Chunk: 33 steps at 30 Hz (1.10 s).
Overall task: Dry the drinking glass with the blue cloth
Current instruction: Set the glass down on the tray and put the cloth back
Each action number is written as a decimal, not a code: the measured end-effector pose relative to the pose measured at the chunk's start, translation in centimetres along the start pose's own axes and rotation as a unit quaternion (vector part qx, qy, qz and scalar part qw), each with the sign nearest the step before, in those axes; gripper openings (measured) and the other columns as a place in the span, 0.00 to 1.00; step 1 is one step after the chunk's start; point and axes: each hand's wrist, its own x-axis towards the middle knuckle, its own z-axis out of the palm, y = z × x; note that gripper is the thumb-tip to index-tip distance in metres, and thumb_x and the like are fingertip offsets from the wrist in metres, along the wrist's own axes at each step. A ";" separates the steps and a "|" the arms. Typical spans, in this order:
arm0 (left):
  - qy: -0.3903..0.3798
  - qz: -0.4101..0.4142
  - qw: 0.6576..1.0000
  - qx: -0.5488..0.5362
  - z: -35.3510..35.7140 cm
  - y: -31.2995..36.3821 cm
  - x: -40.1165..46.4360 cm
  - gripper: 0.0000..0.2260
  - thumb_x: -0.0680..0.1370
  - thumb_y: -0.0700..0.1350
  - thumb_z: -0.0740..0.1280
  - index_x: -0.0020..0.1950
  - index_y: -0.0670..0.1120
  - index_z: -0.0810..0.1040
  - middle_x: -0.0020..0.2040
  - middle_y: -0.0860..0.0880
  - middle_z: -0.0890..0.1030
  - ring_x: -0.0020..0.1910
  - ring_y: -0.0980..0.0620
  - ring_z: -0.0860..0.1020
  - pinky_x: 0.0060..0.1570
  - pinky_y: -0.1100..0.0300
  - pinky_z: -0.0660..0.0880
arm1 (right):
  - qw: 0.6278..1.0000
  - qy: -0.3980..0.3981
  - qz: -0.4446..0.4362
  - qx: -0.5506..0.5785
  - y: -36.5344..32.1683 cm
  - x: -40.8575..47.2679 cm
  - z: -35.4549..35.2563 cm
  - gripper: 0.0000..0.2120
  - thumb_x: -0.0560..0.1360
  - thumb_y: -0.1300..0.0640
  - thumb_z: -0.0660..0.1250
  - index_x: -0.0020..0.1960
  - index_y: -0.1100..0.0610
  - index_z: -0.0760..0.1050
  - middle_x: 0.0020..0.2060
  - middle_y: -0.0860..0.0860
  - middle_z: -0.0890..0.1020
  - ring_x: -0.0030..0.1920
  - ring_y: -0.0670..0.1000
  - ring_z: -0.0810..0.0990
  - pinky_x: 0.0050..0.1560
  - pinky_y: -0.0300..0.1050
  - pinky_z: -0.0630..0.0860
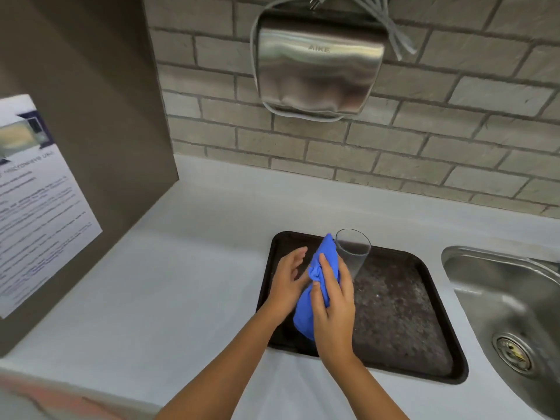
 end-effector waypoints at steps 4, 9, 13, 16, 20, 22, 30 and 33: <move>-0.002 -0.045 0.998 -0.049 -4.3 1.2 -2.9 0.18 0.84 0.58 0.52 0.57 0.59 0.82 0.54 0.54 0.86 0.56 0.56 0.83 0.54 0.63 0.79 | 0.998 -0.039 0.024 0.043 -1.4 1.0 3.5 0.25 0.80 0.63 0.63 0.73 0.45 0.64 0.70 0.47 0.63 0.68 0.34 0.63 0.66 0.25 0.62; 0.020 -0.033 0.999 -0.039 -9.5 1.3 -5.3 0.17 0.76 0.62 0.65 0.61 0.57 0.80 0.57 0.55 0.85 0.56 0.60 0.82 0.49 0.66 0.79 | 0.973 -0.110 0.141 0.146 -3.0 2.2 8.1 0.21 0.83 0.55 0.59 0.75 0.48 0.64 0.69 0.44 0.61 0.66 0.35 0.66 0.68 0.34 0.65; 0.085 -0.041 0.995 -0.029 -13.1 0.7 -5.7 0.16 0.77 0.48 0.72 0.64 0.49 0.79 0.57 0.50 0.85 0.56 0.53 0.83 0.54 0.60 0.81 | 0.946 -0.166 0.196 0.197 -3.4 2.7 11.3 0.19 0.84 0.59 0.52 0.71 0.45 0.69 0.69 0.43 0.64 0.69 0.43 0.66 0.73 0.48 0.62; 0.129 -0.054 0.990 -0.032 -15.3 0.1 -5.7 0.12 0.77 0.46 0.73 0.59 0.44 0.81 0.55 0.46 0.86 0.54 0.48 0.84 0.54 0.56 0.81 | 0.935 -0.176 0.220 0.215 -3.4 3.1 13.0 0.20 0.82 0.64 0.52 0.65 0.49 0.75 0.70 0.47 0.71 0.70 0.47 0.69 0.73 0.51 0.64; 0.181 -0.087 0.980 -0.005 -17.1 -1.3 -5.3 0.11 0.77 0.44 0.72 0.57 0.41 0.81 0.53 0.43 0.85 0.54 0.43 0.83 0.56 0.50 0.80 | 0.950 -0.200 0.200 0.130 -2.1 4.4 14.5 0.25 0.76 0.75 0.54 0.65 0.58 0.76 0.72 0.52 0.70 0.72 0.48 0.67 0.74 0.45 0.63; 0.186 -0.093 0.978 0.017 -17.7 -2.0 -5.0 0.11 0.78 0.43 0.71 0.57 0.39 0.81 0.54 0.41 0.85 0.56 0.42 0.82 0.57 0.49 0.79 | 0.958 -0.207 0.184 0.077 -1.4 5.0 15.0 0.26 0.74 0.78 0.55 0.67 0.63 0.74 0.72 0.54 0.71 0.73 0.51 0.67 0.72 0.41 0.62; 0.174 -0.134 0.962 0.160 -18.4 -3.1 -3.1 0.18 0.79 0.42 0.69 0.68 0.41 0.75 0.62 0.42 0.81 0.58 0.44 0.79 0.57 0.56 0.76 | 0.954 -0.264 0.116 -0.084 1.3 4.7 16.6 0.20 0.76 0.76 0.57 0.64 0.66 0.77 0.68 0.61 0.75 0.70 0.59 0.71 0.72 0.43 0.63; 0.173 -0.154 0.951 0.203 -18.8 -3.1 -2.2 0.16 0.80 0.47 0.66 0.66 0.42 0.75 0.60 0.43 0.82 0.51 0.50 0.78 0.50 0.60 0.73 | 0.940 -0.291 0.075 -0.159 1.9 4.6 16.9 0.20 0.76 0.72 0.57 0.63 0.61 0.79 0.64 0.59 0.79 0.64 0.61 0.75 0.64 0.44 0.68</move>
